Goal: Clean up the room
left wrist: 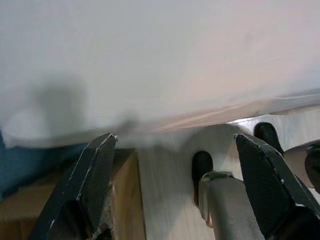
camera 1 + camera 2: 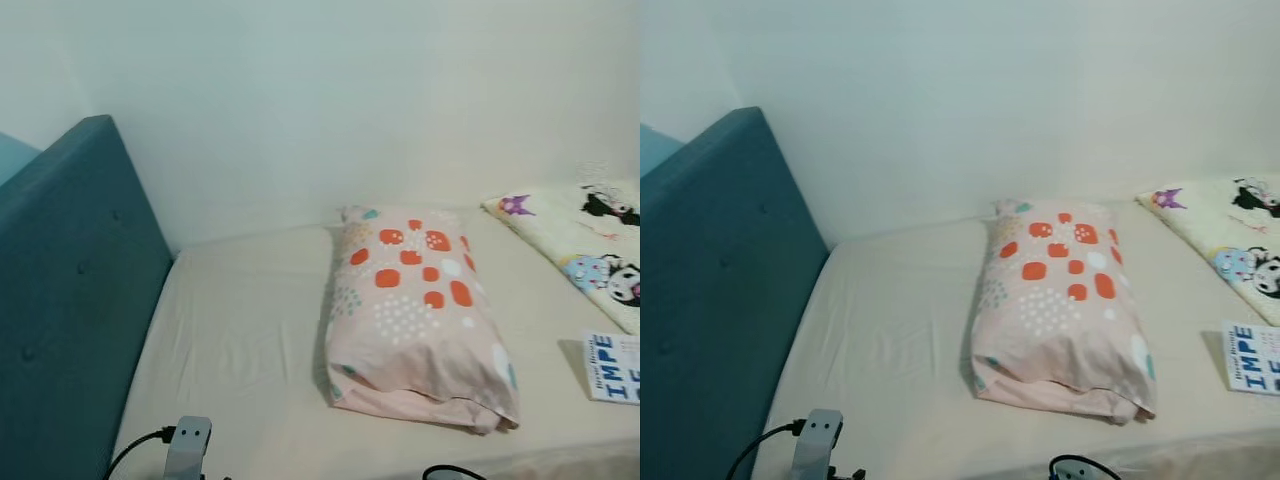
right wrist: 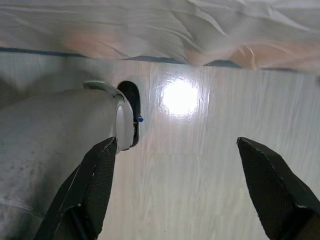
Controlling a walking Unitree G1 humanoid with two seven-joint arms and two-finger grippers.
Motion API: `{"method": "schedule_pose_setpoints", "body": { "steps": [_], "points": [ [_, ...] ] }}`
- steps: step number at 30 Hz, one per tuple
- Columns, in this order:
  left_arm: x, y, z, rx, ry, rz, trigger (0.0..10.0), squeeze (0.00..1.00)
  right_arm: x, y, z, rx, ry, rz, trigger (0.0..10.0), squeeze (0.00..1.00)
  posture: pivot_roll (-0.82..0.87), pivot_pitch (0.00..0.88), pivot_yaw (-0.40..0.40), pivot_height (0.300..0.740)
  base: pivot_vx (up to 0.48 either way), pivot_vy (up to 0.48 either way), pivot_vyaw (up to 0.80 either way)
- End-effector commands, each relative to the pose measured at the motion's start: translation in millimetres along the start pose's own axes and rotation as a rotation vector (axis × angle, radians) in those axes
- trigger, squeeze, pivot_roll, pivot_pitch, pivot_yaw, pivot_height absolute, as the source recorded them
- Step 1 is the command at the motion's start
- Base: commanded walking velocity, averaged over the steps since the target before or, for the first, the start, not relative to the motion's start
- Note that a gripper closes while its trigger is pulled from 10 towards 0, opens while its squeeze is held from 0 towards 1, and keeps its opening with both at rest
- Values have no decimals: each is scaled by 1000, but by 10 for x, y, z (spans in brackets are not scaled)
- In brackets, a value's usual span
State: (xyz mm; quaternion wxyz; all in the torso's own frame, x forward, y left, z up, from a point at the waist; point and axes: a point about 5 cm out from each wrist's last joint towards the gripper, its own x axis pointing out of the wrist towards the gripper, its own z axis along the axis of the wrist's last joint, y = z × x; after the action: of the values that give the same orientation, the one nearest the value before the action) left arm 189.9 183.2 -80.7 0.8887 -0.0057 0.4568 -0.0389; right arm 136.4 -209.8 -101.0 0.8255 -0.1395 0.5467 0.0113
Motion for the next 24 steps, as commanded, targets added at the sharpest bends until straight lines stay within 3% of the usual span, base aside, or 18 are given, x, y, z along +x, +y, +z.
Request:
{"method": "schedule_pose_setpoints", "body": {
  "steps": [1, 7, 15, 24],
  "points": [
    [-13, 46, -38, 19, 18, 15, 10000, 0, -1, 103, -8, 10, 4, 31, 10000, 0, -116, 0, 66, 710, 0, 0, 0],
    [-15, 51, -45, 31, 23, 18, 10000, 0, 0, 99, -5, 7, 4, 30, 10000, 0, -116, 0, 65, 710, 0, 0, 0],
    [-15, 46, -61, 37, 29, 25, 10000, 0, 1, 102, 6, 6, 3, 32, 10000, 0, -115, 0, 63, 710, 0, -472, 0],
    [-17, 60, -63, 28, 29, 46, 10000, 0, 1, 107, 4, 4, 6, 31, 10000, 0, -117, 0, 64, 710, 0, -80, 0]
  ]
}}
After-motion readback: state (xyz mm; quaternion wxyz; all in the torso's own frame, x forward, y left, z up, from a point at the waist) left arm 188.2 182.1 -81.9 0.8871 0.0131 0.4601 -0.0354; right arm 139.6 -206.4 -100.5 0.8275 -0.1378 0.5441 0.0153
